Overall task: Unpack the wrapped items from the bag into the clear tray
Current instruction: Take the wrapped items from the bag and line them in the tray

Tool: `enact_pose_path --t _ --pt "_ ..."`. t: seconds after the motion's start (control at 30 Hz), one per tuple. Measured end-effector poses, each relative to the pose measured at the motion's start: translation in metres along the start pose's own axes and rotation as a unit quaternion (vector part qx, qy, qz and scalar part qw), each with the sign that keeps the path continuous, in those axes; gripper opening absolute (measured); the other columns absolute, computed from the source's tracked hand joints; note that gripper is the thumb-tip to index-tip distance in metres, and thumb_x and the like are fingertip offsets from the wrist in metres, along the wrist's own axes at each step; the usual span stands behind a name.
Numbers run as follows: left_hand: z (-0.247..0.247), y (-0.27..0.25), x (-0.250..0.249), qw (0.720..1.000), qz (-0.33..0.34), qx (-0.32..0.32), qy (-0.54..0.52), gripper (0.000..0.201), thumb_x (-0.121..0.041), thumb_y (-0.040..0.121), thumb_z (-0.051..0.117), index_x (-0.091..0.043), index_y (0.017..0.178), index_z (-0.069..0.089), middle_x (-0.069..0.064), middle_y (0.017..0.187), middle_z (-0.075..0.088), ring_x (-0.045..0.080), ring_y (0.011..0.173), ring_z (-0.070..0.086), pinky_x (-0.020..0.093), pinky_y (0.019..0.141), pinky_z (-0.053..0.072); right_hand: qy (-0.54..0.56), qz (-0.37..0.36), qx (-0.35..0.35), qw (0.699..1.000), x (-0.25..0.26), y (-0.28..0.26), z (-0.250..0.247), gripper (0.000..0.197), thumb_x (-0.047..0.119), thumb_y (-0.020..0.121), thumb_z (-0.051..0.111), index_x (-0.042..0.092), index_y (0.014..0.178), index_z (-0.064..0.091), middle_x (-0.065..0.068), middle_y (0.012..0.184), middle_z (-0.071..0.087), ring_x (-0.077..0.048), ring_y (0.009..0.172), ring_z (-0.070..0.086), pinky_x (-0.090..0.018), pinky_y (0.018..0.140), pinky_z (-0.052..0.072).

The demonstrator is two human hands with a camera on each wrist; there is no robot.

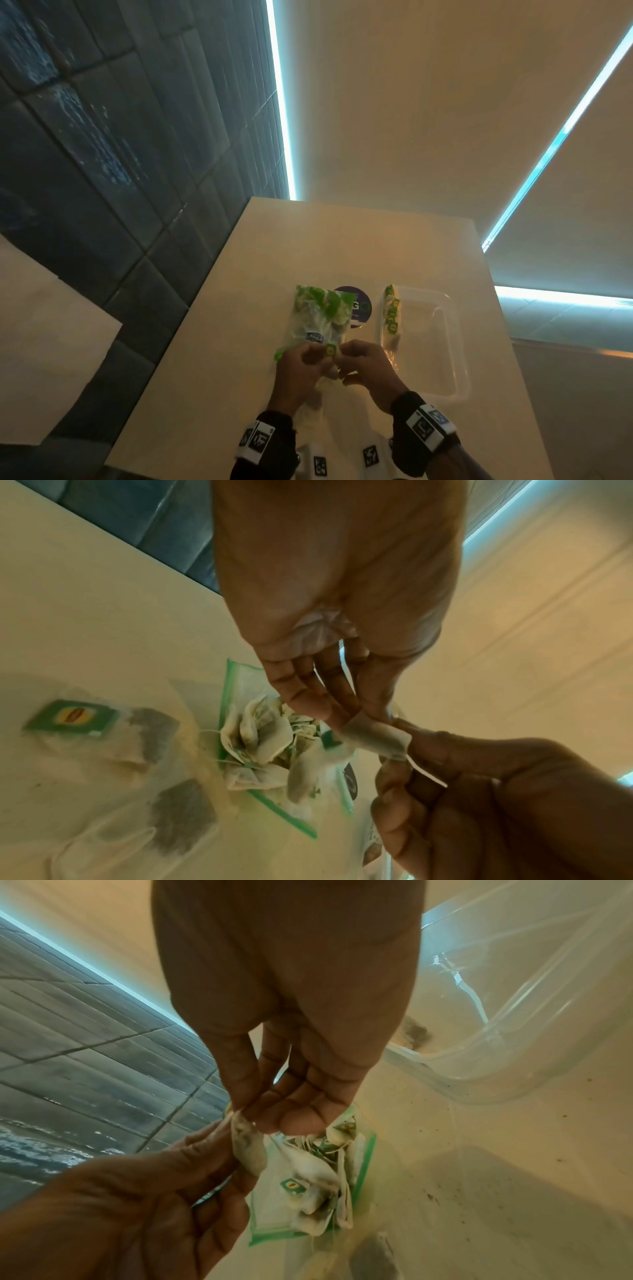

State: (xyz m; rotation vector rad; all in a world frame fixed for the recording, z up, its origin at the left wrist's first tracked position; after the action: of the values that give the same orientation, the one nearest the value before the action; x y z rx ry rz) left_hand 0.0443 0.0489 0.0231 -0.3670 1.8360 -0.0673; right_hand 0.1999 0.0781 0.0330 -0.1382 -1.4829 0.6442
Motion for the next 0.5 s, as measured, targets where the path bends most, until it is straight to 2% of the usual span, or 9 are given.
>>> enact_pose_path --t 0.07,0.17,0.23,0.3,0.37,0.43,0.5 --pt "-0.001 0.000 0.001 1.000 -0.012 -0.008 -0.025 0.024 -0.006 0.073 0.079 -0.020 0.090 0.071 0.000 0.083 0.075 0.016 0.083 0.072 0.031 0.078 0.059 -0.005 -0.017 -0.006 1.000 0.002 -0.003 -0.001 0.014 0.005 0.087 0.065 -0.002 0.100 0.067 -0.009 0.083 0.068 -0.019 0.072 0.063 -0.031 0.064 0.050" --pt "-0.002 0.000 0.001 0.998 -0.026 0.001 -0.063 0.026 -0.006 0.073 0.080 -0.021 0.091 0.070 0.005 0.084 0.075 0.023 0.084 0.072 0.043 0.081 0.059 -0.007 -0.041 -0.015 0.999 0.005 -0.006 -0.003 0.017 0.011 0.086 0.069 0.011 0.102 0.071 -0.007 0.098 0.071 -0.022 0.091 0.066 -0.036 0.076 0.052" --pt "-0.001 -0.001 0.000 0.997 -0.024 0.005 -0.071 0.023 -0.007 0.073 0.081 -0.019 0.089 0.070 0.007 0.084 0.075 0.025 0.085 0.072 0.045 0.082 0.059 -0.017 -0.052 -0.017 0.998 0.006 -0.007 -0.001 0.017 0.015 0.085 0.071 0.012 0.101 0.072 -0.009 0.100 0.072 -0.027 0.097 0.067 -0.042 0.083 0.053" --pt "0.001 -0.003 -0.001 0.997 -0.016 0.004 -0.072 0.019 -0.008 0.073 0.082 -0.014 0.085 0.069 0.007 0.082 0.074 0.023 0.083 0.071 0.045 0.082 0.058 -0.043 -0.065 -0.023 0.997 0.008 -0.007 0.001 0.013 0.013 0.085 0.070 0.007 0.096 0.073 -0.016 0.096 0.072 -0.029 0.092 0.067 -0.047 0.085 0.053" --pt "0.000 -0.004 -0.001 0.997 -0.015 0.003 -0.073 0.019 -0.010 0.071 0.083 -0.011 0.082 0.068 0.007 0.080 0.073 0.021 0.081 0.069 0.044 0.080 0.058 -0.058 -0.075 -0.031 0.995 0.009 -0.007 0.003 0.010 0.010 0.085 0.069 0.002 0.090 0.072 -0.018 0.090 0.072 -0.026 0.084 0.065 -0.043 0.080 0.054" --pt "-0.001 -0.005 -0.001 0.997 -0.016 0.006 -0.075 0.020 -0.011 0.070 0.084 -0.011 0.080 0.066 0.006 0.083 0.072 0.019 0.083 0.067 0.041 0.079 0.056 -0.056 -0.084 -0.039 0.994 0.011 -0.008 0.002 0.009 0.007 0.085 0.069 -0.001 0.088 0.072 -0.015 0.082 0.071 -0.021 0.076 0.061 -0.031 0.071 0.051" --pt "-0.002 -0.007 -0.004 0.998 -0.002 0.002 -0.057 0.021 -0.012 0.069 0.084 -0.013 0.077 0.066 0.002 0.089 0.071 0.015 0.087 0.066 0.034 0.079 0.055 -0.040 -0.086 -0.042 0.995 0.011 -0.008 0.001 0.009 0.005 0.084 0.070 -0.004 0.086 0.072 -0.014 0.076 0.068 -0.019 0.073 0.059 -0.028 0.069 0.049"
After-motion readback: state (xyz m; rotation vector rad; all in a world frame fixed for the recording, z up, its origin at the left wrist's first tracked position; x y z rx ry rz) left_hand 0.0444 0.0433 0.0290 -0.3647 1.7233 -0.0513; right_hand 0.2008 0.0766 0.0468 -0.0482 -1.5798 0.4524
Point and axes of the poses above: each hand's wrist, its own y-axis towards the middle knuckle, its own z-axis out of the palm, x = y × z, the point moved 2 cm from there along y, towards the middle knuckle
